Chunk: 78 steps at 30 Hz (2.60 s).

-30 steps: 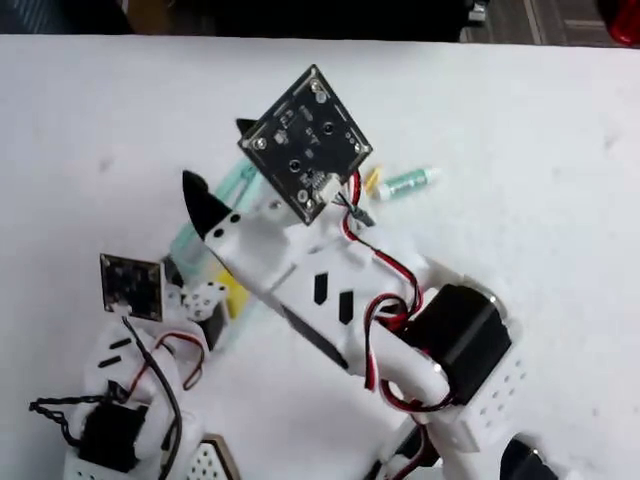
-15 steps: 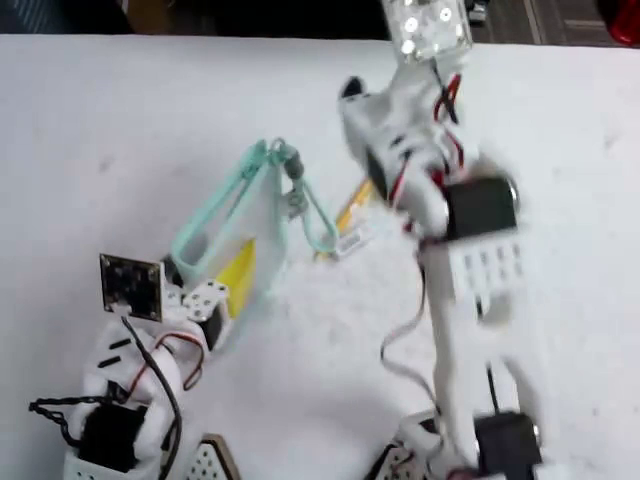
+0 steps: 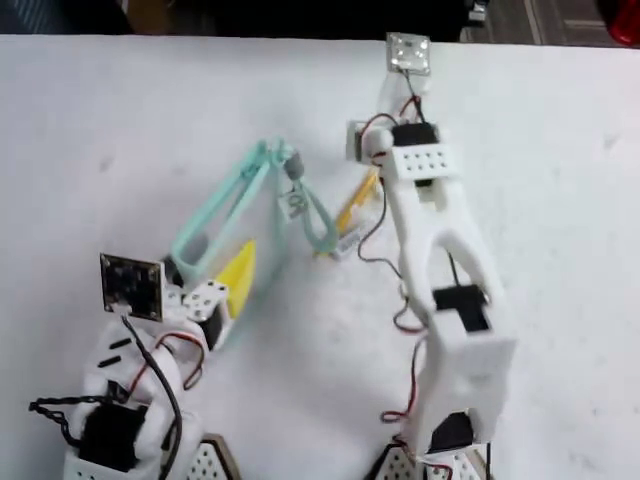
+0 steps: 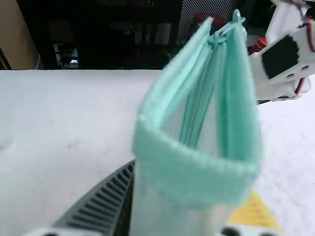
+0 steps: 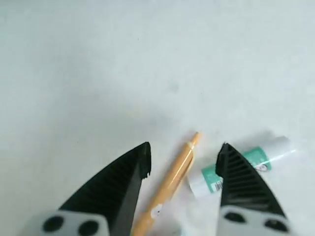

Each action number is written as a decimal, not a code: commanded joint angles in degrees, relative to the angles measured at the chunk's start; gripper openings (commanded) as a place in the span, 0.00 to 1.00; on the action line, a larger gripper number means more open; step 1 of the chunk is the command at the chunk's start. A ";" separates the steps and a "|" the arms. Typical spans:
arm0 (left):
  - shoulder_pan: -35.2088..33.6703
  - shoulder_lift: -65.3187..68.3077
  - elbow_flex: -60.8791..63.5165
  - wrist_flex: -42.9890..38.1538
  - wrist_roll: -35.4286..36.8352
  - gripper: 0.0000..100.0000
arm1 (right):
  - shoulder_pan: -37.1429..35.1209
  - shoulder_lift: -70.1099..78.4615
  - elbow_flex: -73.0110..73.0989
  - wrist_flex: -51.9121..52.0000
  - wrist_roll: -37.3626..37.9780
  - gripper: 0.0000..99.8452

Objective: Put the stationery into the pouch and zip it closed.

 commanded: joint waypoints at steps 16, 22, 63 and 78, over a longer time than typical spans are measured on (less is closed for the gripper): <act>0.66 -0.40 -0.35 -0.62 0.44 0.23 | 1.10 30.64 -38.24 25.54 -4.13 0.20; 0.66 -0.40 -0.35 -0.62 0.44 0.23 | 1.10 34.59 -42.90 27.91 -3.78 0.04; 0.66 -0.40 -0.53 -0.35 0.70 0.23 | 1.10 -16.84 -45.10 46.99 6.42 0.02; 0.75 -0.40 -0.53 -0.26 0.70 0.23 | -12.26 -46.11 -44.92 46.99 6.86 0.02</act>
